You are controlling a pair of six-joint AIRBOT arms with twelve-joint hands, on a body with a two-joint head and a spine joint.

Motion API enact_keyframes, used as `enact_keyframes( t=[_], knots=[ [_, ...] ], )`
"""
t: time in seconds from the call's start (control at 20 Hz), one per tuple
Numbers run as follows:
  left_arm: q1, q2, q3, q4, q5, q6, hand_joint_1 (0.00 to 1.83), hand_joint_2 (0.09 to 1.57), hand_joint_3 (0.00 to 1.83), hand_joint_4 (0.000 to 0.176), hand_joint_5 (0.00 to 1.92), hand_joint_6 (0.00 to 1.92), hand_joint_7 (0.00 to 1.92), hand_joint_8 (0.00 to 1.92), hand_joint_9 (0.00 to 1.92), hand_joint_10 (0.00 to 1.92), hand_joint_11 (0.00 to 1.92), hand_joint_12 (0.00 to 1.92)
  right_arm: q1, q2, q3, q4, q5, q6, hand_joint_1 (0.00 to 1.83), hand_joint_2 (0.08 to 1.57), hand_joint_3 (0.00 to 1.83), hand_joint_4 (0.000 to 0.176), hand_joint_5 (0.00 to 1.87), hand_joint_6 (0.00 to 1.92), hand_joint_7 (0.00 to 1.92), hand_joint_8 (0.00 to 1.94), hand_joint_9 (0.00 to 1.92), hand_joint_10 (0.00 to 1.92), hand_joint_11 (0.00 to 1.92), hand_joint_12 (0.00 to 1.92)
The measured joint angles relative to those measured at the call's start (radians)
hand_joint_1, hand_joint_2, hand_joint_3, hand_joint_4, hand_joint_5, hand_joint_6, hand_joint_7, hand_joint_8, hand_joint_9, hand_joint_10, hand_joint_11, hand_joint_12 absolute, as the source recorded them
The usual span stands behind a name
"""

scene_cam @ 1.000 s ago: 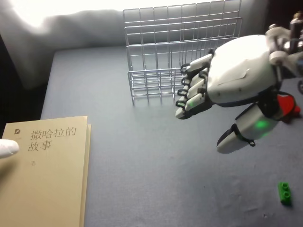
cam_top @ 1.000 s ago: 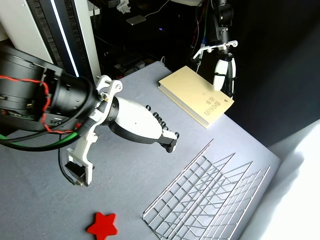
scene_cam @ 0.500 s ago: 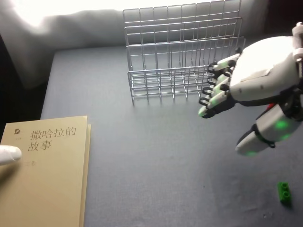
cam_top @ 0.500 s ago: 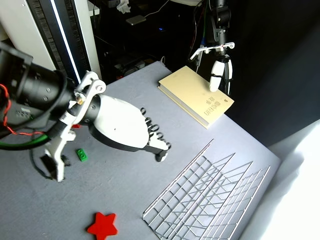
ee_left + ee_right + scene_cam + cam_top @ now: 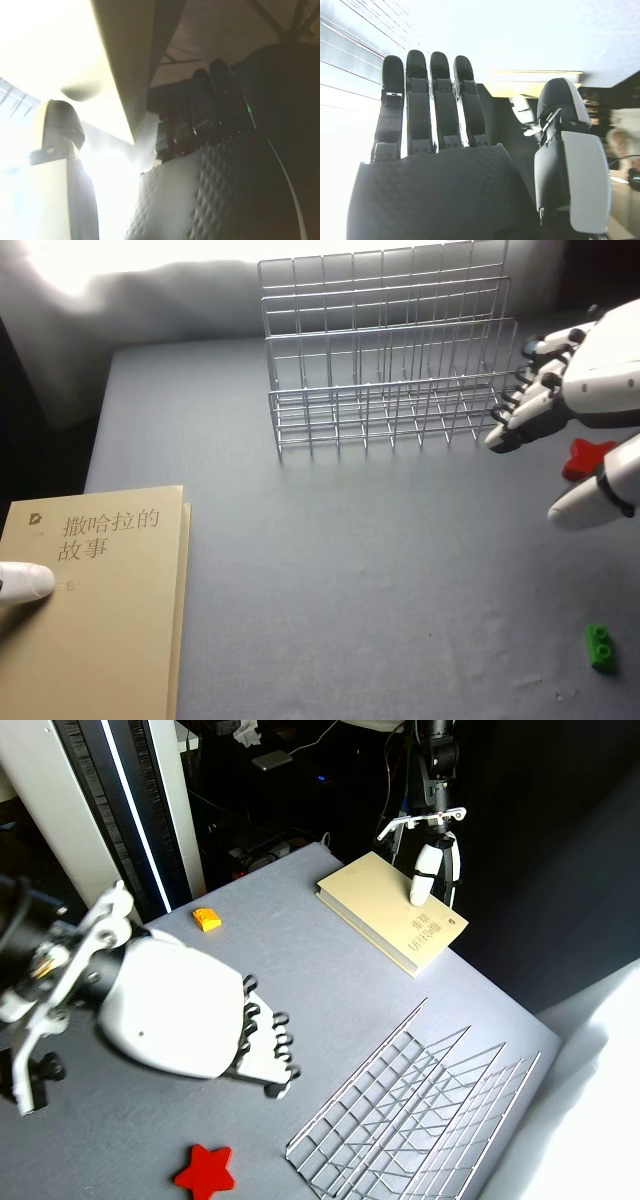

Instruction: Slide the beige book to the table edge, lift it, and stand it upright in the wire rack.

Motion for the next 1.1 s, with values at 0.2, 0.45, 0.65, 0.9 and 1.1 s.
enact_keyframes(
  t=[0.2, 0.45, 0.65, 0.9, 1.1],
  knots=[
    [-0.002, -0.018, 0.016, -0.007, -0.022, -0.005, 1.08, 1.16, 0.0, 0.0, 0.61, 0.02, 0.5, 0.01, 0.49, 0.02, 0.08, 1.02, 0.0, -0.003, 0.025, 0.003, 0.001, -0.002, 0.2, 1.14, 0.0, 0.0, 0.37, 0.0, 0.36, 0.0, 0.35, 0.0, 0.0, 0.94],
    [-0.003, -0.02, 0.016, -0.015, -0.03, -0.01, 1.13, 1.21, 0.05, 0.0, 0.73, 1.09, 0.8, 0.01, 0.77, 0.02, 0.41, 0.96, -0.006, 0.003, 0.034, 0.024, 0.031, 0.002, 0.2, 1.16, 0.0, 0.0, 0.35, 0.0, 0.33, 0.0, 0.31, 0.0, 0.0, 0.88],
    [-0.008, -0.02, 0.018, -0.01, -0.026, -0.019, 1.34, 1.2, 0.0, 0.0, 0.68, 1.29, 0.87, 1.19, 0.8, 1.36, 0.62, 1.15, -0.006, 0.002, 0.031, 0.047, 0.042, -0.008, 0.19, 1.15, 0.0, 0.0, 0.32, 0.0, 0.31, 0.0, 0.31, 0.0, 0.0, 0.88],
    [-0.014, -0.018, 0.018, -0.007, -0.022, -0.021, 1.36, 1.18, 0.0, 0.0, 0.83, 1.06, 0.79, 1.32, 0.81, 1.43, 0.82, 1.3, -0.006, 0.003, 0.024, 0.047, 0.042, -0.059, 0.22, 1.15, 0.0, 0.0, 0.34, 0.0, 0.33, 0.0, 0.32, 0.0, 0.0, 0.9],
    [-0.04, 0.015, 0.02, 0.0, -0.015, -0.015, 1.49, 1.15, 0.0, 0.0, 0.87, 1.06, 0.76, 1.26, 0.82, 1.32, 0.8, 1.48, -0.006, 0.005, 0.024, 0.047, 0.047, -0.05, 0.23, 1.15, 0.0, 0.0, 0.33, 0.0, 0.31, 0.0, 0.31, 0.0, 0.0, 0.86]
  ],
)
